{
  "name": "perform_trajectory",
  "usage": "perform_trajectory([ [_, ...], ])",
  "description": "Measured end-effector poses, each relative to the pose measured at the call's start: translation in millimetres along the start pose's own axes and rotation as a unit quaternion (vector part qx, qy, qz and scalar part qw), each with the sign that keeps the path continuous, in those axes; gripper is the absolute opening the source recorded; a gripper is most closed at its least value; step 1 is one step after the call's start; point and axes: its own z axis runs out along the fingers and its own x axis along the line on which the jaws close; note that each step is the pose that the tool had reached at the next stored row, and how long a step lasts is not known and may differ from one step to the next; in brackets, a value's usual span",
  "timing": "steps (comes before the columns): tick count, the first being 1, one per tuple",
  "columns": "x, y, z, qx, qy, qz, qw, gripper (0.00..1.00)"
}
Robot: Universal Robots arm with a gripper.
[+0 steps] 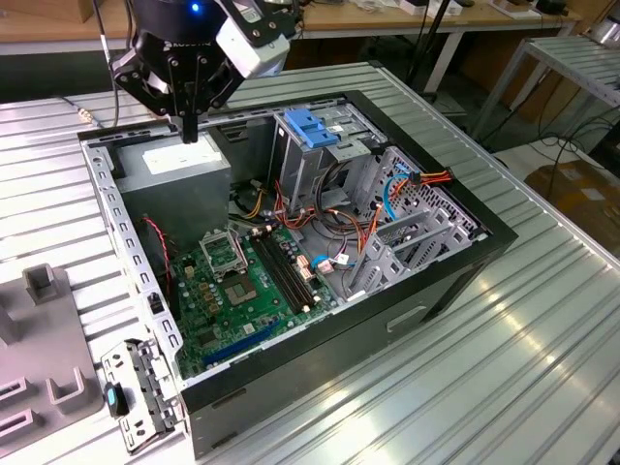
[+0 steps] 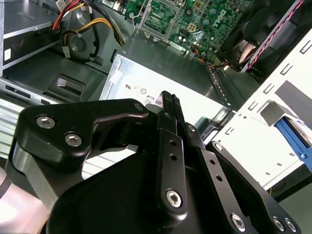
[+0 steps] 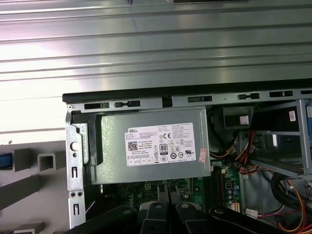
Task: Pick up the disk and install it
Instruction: 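Reach for the disk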
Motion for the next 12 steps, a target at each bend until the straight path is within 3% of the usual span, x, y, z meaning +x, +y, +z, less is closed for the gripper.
perform_trajectory([
  [12,3.7,-0.3,-0.1,0.0,0.0,0.0,1.0,0.15],
])
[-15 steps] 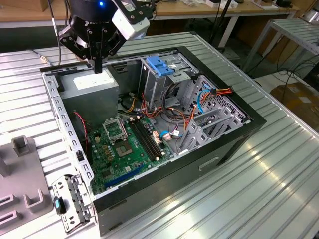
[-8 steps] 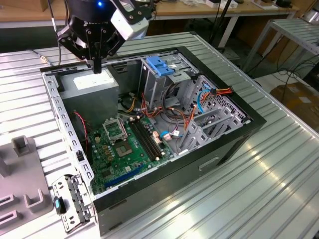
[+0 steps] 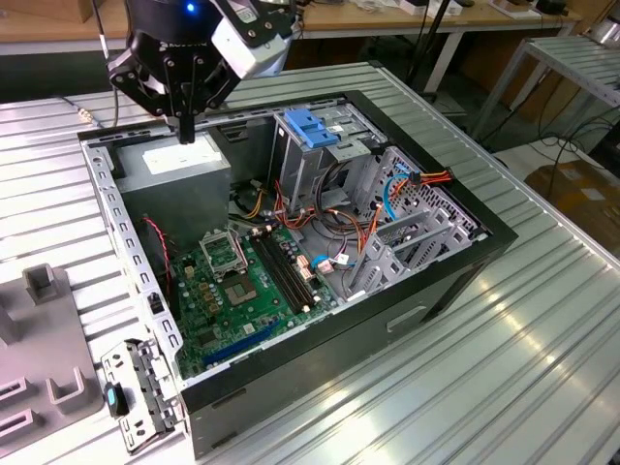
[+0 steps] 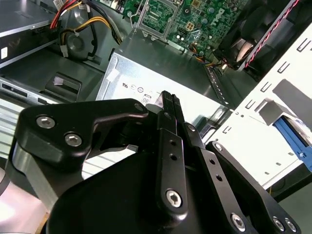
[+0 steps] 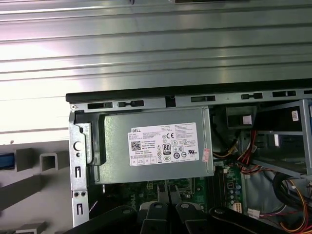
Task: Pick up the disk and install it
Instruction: 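Reach for the disk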
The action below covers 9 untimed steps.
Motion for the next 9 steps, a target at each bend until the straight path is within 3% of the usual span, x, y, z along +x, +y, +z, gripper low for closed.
perform_trajectory([
  [9,3.4,-0.3,-0.1,0.0,0.0,0.0,1.0,0.15],
])
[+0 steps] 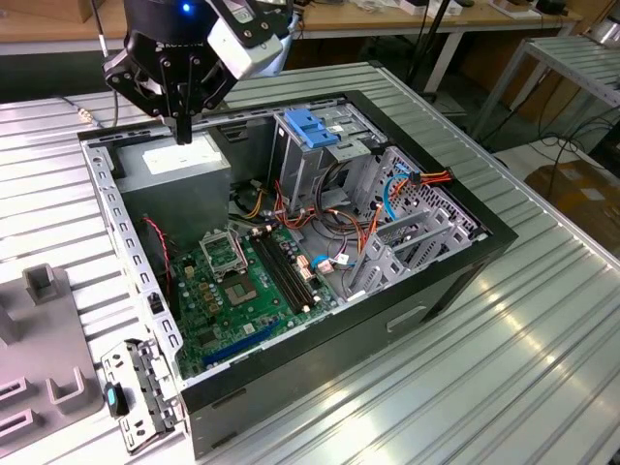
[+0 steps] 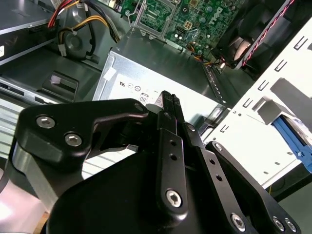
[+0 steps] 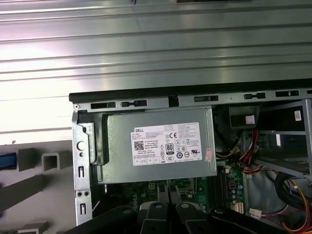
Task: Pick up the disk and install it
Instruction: 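Reach for the disk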
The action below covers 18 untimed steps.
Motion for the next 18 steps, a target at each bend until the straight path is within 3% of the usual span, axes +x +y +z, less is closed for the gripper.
perform_trajectory([
  [18,5.9,-0.4,-0.1,0.0,0.0,0.0,1.0,0.15],
])
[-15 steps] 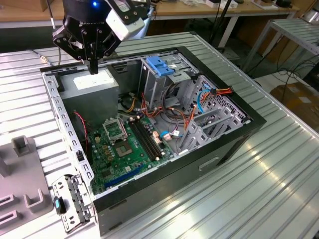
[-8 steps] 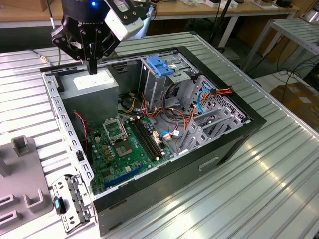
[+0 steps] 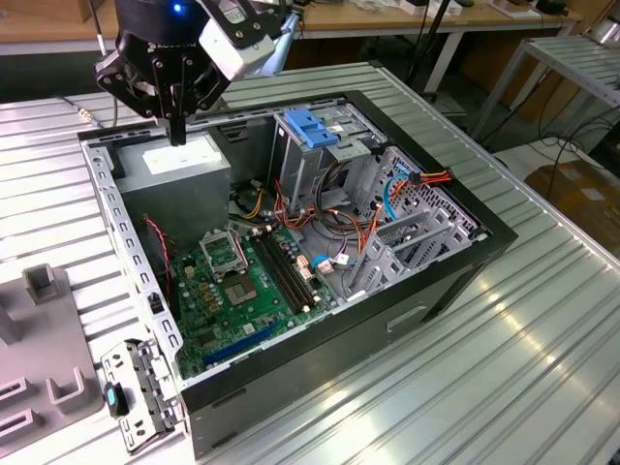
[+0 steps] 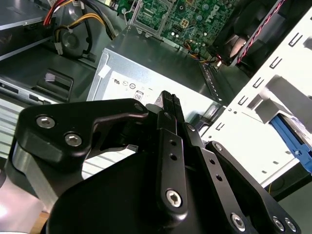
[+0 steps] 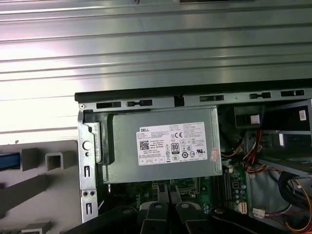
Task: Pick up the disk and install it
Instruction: 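Reach for the disk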
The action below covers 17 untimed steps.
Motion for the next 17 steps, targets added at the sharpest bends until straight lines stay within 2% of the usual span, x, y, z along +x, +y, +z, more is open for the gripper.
perform_trajectory([
  [17,4.4,-0.3,-0.1,0.0,0.0,0.0,1.0,0.15],
])
